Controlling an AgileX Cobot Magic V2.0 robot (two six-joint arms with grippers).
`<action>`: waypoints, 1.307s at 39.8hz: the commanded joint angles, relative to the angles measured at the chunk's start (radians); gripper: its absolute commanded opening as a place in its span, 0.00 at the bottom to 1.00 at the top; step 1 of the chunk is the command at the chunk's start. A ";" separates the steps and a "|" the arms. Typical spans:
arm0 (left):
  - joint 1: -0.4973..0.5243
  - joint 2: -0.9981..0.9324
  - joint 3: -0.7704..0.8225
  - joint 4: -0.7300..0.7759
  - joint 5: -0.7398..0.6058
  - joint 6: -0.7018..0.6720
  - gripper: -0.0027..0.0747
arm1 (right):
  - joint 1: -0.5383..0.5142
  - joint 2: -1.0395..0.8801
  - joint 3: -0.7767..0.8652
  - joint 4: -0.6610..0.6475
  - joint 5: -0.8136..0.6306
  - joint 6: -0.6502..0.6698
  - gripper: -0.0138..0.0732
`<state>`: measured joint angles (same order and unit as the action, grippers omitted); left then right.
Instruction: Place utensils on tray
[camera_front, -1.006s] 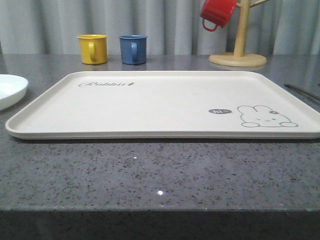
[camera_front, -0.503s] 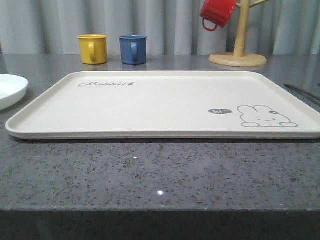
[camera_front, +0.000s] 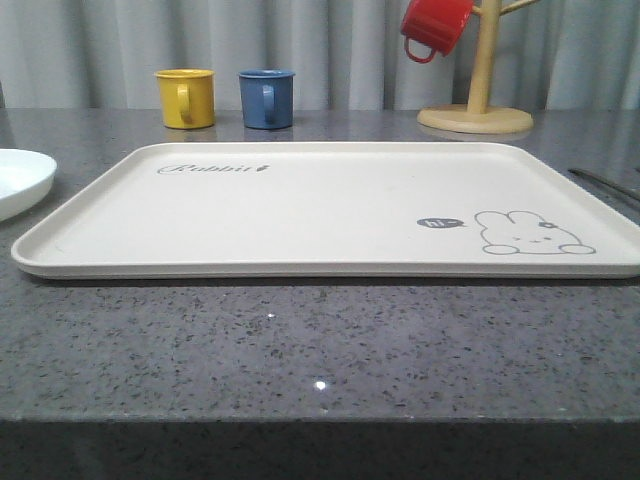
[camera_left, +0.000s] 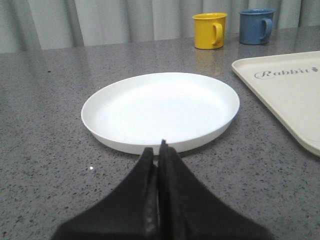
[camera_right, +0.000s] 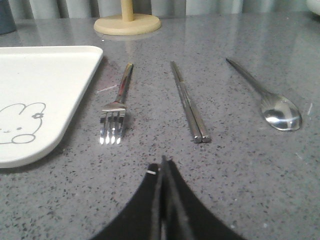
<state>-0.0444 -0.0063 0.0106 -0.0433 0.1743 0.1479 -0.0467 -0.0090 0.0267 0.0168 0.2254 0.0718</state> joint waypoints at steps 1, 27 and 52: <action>0.001 -0.022 -0.004 -0.001 -0.091 -0.007 0.01 | -0.008 -0.018 -0.001 0.002 -0.080 -0.005 0.08; 0.001 -0.022 -0.004 -0.003 -0.247 -0.007 0.01 | -0.008 -0.018 -0.001 0.004 -0.162 -0.005 0.08; 0.001 0.242 -0.463 -0.049 -0.060 -0.007 0.01 | -0.008 0.237 -0.595 0.105 0.174 -0.005 0.08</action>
<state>-0.0444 0.1446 -0.3607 -0.0979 0.0820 0.1479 -0.0467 0.1397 -0.4977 0.1249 0.4257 0.0718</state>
